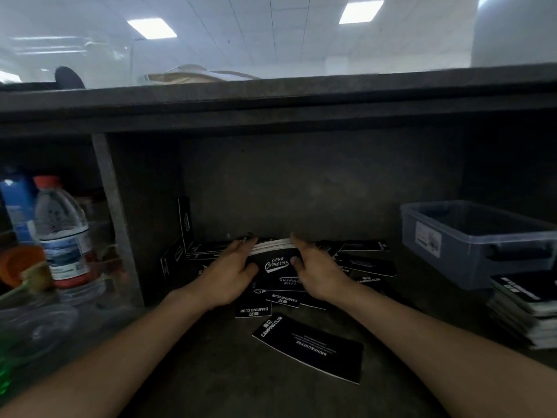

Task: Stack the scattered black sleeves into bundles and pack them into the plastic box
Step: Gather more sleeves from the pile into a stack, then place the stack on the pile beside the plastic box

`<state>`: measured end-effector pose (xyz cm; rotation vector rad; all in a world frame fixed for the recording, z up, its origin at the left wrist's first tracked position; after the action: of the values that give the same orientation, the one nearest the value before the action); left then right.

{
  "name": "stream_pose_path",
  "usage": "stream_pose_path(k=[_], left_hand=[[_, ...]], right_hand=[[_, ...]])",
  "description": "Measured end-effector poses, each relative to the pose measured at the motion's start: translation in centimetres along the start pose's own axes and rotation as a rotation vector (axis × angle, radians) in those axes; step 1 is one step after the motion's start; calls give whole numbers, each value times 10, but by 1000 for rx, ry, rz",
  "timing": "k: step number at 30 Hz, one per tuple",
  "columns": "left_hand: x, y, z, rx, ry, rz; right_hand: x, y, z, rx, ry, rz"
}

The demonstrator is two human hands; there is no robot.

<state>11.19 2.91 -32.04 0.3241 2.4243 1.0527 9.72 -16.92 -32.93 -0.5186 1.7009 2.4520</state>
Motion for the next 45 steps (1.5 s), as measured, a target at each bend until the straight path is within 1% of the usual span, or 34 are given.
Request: stream_pose_path(k=[6, 9, 11, 17, 20, 22, 25, 28, 30, 32, 35, 38, 40, 45], left_hand=[[10, 10, -21, 8, -18, -46], [20, 3, -29, -17, -4, 15], [25, 0, -37, 4, 6, -1], [18, 10, -79, 254, -22, -112], [15, -3, -123, 496, 37, -108], [11, -18, -155, 658, 120, -60], [8, -44, -199, 834, 173, 53], [12, -73, -243, 917, 203, 249], [20, -90, -264, 897, 232, 419], [29, -106, -277, 854, 247, 565], [38, -130, -289, 726, 239, 654], [45, -153, -294, 577, 224, 656], [47, -165, -293, 536, 205, 627], [48, -175, -293, 418, 64, 433]], right_hand=[[14, 20, 1, -16, 8, -160], [28, 24, -6, 16, -1, -86], [39, 27, -9, 1, -8, -91], [73, 85, -9, -143, -1, -271], [100, 130, -26, -169, -81, -341], [118, 159, -46, -216, -199, -342], [151, 190, -77, -216, -341, -387], [196, 213, -105, -183, -468, -437], [233, 224, -124, -187, -572, -445], [266, 230, -140, -246, -668, -419], [301, 225, -158, -269, -762, -356], [314, 210, -168, -217, -824, -308], [316, 198, -172, -192, -839, -302], [314, 182, -174, -140, -803, -399]])
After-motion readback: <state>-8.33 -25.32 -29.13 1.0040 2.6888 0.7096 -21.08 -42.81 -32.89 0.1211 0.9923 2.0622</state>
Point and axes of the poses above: each hand's wrist, its own x-axis away from the middle knuckle, its own y-axis out of the back of the hand, z = x × y, the point moved 1 cm from there along -x, towards the middle knuckle, and after that the axes turned 14 degrees about x, right-handed, at the moved point
